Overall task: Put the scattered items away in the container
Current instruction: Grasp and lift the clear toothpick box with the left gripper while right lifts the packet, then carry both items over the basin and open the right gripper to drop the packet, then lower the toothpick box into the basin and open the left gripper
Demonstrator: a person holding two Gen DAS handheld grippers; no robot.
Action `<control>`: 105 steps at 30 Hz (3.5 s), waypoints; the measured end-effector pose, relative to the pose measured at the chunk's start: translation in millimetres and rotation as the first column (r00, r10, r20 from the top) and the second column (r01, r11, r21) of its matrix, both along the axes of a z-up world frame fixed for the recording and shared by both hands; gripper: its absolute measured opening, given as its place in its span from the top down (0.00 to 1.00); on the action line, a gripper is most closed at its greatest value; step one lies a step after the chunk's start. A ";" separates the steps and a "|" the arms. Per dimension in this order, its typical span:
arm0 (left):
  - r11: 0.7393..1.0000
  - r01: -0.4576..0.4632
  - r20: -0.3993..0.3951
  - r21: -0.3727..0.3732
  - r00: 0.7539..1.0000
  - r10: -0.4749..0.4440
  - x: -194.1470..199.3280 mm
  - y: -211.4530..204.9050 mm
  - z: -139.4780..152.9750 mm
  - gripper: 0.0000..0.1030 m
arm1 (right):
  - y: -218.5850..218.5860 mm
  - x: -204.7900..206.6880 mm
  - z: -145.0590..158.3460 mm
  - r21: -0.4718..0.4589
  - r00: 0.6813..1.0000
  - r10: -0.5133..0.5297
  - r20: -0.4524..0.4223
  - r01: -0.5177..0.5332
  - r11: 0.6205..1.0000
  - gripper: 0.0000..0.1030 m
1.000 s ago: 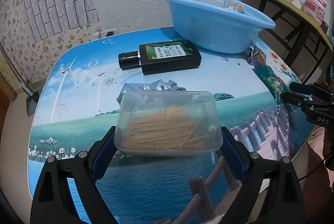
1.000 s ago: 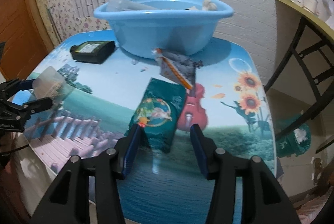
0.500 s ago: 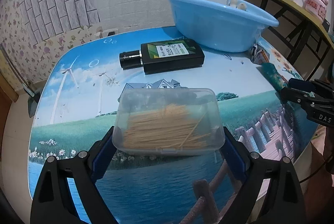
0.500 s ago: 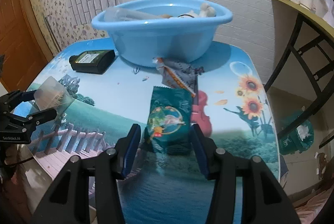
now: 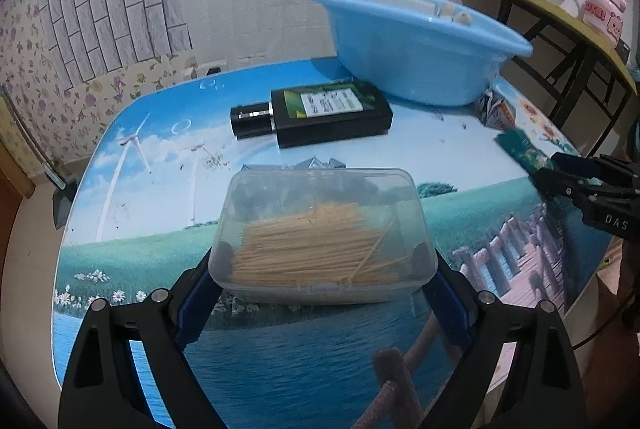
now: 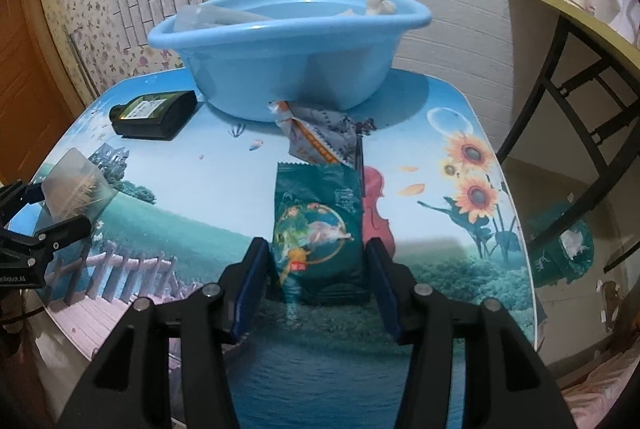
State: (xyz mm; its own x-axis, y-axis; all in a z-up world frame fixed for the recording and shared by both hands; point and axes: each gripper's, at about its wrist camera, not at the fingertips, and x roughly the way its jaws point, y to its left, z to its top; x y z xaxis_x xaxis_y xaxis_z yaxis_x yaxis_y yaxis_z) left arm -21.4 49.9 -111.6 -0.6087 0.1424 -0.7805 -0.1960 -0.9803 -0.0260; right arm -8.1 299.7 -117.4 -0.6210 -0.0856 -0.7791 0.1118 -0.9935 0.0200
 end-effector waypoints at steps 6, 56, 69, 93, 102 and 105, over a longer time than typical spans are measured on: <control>1.000 -0.002 -0.037 0.023 0.999 0.003 3.1 -0.6 16.3 0.11 | -7.5 9.2 17.4 -0.040 0.995 0.063 -0.079 -0.066 0.997 0.54; 0.992 0.122 -0.160 0.023 0.980 -0.117 -119.3 83.2 97.0 0.11 | 18.8 -71.8 82.4 -0.163 0.956 0.045 -0.290 -0.096 0.982 0.54; 0.990 0.138 -0.136 -0.006 0.981 -0.138 -135.1 98.9 82.0 0.11 | 27.6 -88.1 74.0 -0.170 0.960 0.035 -0.278 -0.085 0.982 0.53; 0.988 0.148 -0.151 0.039 0.978 -0.141 -93.2 100.9 100.6 0.11 | 28.5 -50.0 84.2 -0.166 0.968 0.010 -0.251 -0.054 0.985 0.47; 0.987 0.159 -0.166 0.032 0.974 -0.152 -79.3 92.2 94.6 0.11 | 29.5 -27.9 87.4 -0.189 0.974 -0.034 -0.223 -0.008 0.982 0.47; 0.987 0.160 -0.156 0.025 0.976 -0.154 -79.9 92.3 89.1 0.11 | 27.8 -22.0 87.8 -0.194 0.975 -0.041 -0.217 -0.002 0.981 0.47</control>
State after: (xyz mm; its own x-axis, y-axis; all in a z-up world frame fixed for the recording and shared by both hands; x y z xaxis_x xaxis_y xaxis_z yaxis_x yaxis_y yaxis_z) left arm -101.3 142.2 -22.5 -0.6885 0.2728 -0.6720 -0.3521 -0.9357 -0.0192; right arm -30.1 327.5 -29.6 -0.7776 -0.2067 -0.5938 0.1157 -0.9753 0.1880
